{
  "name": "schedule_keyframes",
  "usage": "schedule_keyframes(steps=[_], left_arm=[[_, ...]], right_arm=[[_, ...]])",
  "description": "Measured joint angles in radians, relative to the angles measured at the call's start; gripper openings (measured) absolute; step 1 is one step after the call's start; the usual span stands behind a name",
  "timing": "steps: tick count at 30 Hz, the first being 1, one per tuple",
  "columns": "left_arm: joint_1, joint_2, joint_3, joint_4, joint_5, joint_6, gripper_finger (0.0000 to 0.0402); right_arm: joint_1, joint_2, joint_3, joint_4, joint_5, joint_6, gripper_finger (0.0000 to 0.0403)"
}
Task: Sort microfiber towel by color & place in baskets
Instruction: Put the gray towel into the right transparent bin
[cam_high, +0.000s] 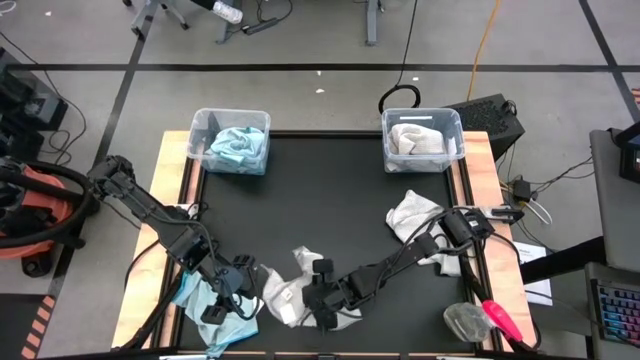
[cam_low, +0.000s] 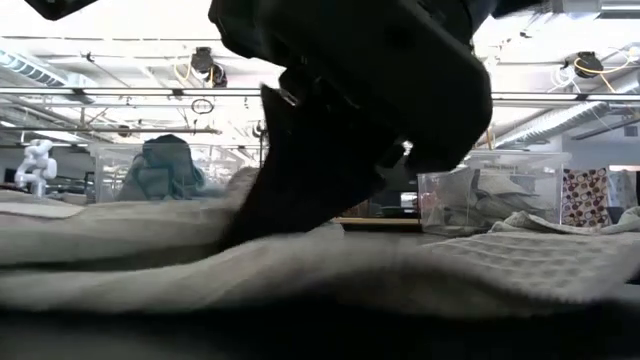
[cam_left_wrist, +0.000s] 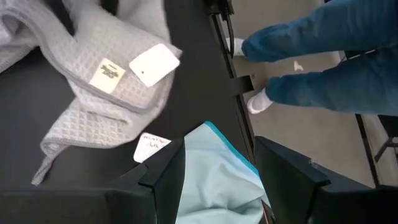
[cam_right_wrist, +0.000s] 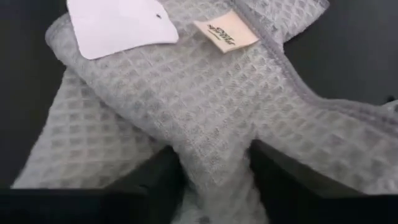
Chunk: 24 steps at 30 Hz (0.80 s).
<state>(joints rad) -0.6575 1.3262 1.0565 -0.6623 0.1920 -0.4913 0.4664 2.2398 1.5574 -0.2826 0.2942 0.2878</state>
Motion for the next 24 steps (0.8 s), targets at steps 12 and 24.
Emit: schedule_keyframes(steps=[12,24], left_arm=[[0.015,0.0,0.0,0.0,-0.038,0.1,0.0198],[0.094,-0.001,0.0,0.01,-0.211,0.141,0.0198]], right_arm=[[-0.049,0.002,0.32,-0.488,0.013,0.008,0.0006],[-0.131,-0.084,0.75,-1.175,0.311,-0.193,0.0001]])
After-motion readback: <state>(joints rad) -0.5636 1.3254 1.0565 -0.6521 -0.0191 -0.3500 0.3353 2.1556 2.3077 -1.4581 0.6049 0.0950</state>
